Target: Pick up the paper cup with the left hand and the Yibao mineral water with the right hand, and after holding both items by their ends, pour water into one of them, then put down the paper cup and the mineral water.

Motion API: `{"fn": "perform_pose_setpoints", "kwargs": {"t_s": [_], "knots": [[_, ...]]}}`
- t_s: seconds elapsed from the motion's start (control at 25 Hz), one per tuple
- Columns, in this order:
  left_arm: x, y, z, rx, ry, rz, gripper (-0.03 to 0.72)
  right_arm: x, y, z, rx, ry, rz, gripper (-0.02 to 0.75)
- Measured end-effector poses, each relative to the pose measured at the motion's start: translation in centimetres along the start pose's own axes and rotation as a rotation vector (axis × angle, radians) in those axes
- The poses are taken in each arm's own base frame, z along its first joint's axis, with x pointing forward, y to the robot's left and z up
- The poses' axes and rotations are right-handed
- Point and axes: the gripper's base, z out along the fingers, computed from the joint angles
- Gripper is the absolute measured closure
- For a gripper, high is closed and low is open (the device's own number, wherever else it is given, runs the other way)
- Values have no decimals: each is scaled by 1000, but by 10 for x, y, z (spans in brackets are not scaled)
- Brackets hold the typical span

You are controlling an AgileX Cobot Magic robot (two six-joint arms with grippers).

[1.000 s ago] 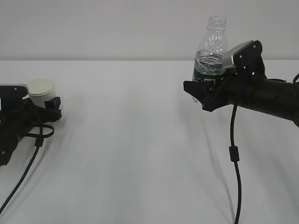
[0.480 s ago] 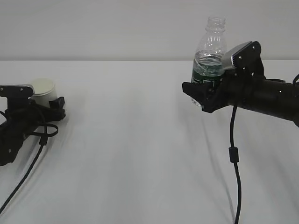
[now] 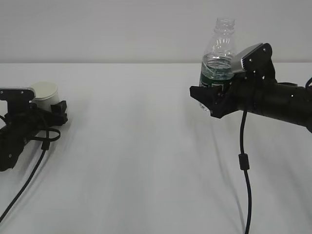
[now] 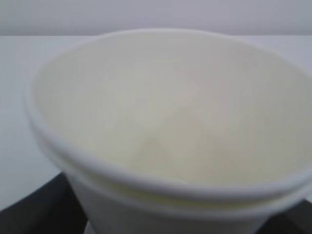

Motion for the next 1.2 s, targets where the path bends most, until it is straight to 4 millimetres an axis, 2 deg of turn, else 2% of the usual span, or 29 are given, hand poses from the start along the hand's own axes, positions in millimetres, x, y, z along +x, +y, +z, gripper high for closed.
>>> {"fn": "perform_pose_setpoints", "kwargs": {"t_s": [0.16,0.56,1.04,1.2], "knots": [[0,1,0,-2,2,0,107,0,0,0,-4,2,-4,241],[0,2,0,-9,2,-3,214,0,1,0,-14,5,-11,241],[0,-7,0,94,13,13,221,2,1,0,-6,26,-12,241],[-13,-15,-2,167,10,38,222,2,1,0,-6,26,-12,241]]}}
